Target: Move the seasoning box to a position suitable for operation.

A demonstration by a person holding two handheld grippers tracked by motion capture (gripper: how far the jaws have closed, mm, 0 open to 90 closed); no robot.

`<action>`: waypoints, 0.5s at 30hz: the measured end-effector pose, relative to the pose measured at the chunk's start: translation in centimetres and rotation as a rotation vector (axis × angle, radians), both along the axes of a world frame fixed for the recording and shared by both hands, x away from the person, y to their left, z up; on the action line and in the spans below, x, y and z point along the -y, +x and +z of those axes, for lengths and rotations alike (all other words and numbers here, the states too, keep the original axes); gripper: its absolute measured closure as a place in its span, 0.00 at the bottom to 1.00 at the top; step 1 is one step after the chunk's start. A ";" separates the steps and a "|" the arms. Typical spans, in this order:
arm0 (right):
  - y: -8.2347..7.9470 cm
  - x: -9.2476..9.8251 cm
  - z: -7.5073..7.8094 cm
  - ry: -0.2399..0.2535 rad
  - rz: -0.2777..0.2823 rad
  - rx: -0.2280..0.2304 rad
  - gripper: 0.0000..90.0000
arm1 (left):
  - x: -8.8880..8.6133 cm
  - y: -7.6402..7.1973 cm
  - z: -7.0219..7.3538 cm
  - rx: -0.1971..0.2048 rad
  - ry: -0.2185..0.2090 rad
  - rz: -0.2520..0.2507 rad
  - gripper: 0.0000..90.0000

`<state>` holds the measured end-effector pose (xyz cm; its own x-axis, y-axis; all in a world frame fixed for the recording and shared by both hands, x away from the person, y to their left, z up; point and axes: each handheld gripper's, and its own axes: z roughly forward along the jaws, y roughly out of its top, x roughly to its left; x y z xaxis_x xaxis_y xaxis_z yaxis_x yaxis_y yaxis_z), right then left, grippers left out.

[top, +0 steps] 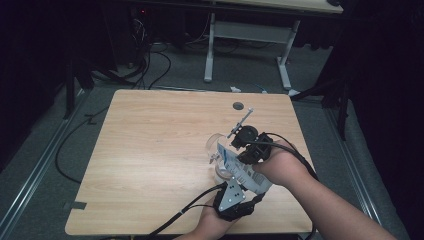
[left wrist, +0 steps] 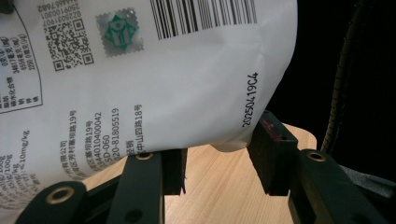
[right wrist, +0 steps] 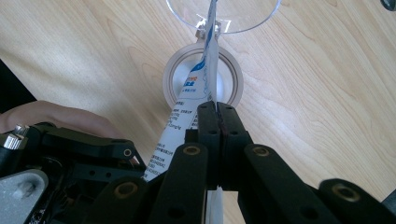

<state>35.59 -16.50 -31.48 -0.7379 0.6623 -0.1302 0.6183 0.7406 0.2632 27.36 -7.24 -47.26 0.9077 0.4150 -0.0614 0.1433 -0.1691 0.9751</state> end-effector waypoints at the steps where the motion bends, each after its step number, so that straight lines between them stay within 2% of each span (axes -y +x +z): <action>1: 0.0 0.0 0.0 0.000 0.000 -0.001 1.00 | 0.0 0.0 0.0 0.000 -0.001 -0.002 0.66; 15: 0.1 -0.2 -0.1 -0.003 0.007 -0.002 1.00 | 0.0 0.0 0.1 -0.001 0.000 -0.002 0.66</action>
